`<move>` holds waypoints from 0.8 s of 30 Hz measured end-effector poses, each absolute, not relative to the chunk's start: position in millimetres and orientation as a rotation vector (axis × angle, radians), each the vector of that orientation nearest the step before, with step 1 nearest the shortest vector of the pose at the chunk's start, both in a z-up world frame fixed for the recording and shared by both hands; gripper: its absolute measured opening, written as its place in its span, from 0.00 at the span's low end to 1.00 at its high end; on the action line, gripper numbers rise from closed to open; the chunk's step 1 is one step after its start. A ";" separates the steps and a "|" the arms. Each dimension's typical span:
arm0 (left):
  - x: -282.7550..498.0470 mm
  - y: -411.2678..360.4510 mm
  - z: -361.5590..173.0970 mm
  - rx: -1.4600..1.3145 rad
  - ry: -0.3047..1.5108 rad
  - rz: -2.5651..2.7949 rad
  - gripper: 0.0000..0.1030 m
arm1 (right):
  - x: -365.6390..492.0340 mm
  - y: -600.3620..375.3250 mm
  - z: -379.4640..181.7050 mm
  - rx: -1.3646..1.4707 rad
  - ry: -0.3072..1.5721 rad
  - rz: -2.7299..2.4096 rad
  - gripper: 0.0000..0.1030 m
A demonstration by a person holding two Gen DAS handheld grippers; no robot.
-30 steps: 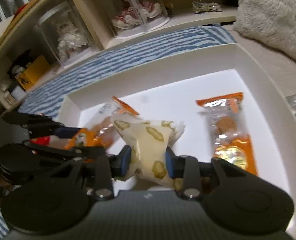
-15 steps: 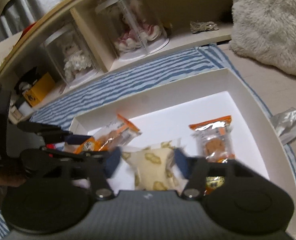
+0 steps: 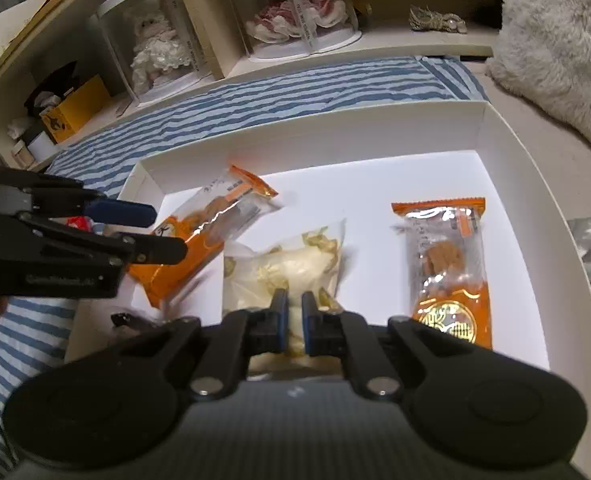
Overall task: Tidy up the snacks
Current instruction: 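Lower both packets into the tray and open both tools, then lift both open tools away from the tray toward the remaining snacks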
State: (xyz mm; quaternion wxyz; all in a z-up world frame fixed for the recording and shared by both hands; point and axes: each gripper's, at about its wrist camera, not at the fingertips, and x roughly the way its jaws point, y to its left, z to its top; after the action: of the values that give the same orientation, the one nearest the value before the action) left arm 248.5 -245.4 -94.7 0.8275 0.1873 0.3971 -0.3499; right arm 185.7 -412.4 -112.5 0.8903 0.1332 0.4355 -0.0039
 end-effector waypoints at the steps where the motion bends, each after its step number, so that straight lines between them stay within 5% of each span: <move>1: 247.5 -243.6 -93.1 0.386 0.845 -0.740 0.50 | 182.9 -413.0 -111.1 0.279 0.912 -0.014 0.11; 9: 223.7 -231.7 -80.0 0.332 0.854 -0.718 0.62 | 162.3 -408.7 -89.9 0.244 0.888 -0.020 0.49; 16: 200.0 -214.6 -68.8 0.313 0.842 -0.678 0.74 | 140.6 -410.8 -72.8 0.208 0.863 -0.044 0.70; 24: 180.5 -189.2 -60.6 0.274 0.837 -0.628 1.00 | 123.5 -404.3 -58.9 0.165 0.838 -0.061 0.90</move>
State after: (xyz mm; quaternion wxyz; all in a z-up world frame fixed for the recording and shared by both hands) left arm 180.5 -189.2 -60.6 0.8572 0.1306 0.3986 -0.2987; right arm 123.5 -404.3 -58.9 0.9098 0.0798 0.4063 -0.0296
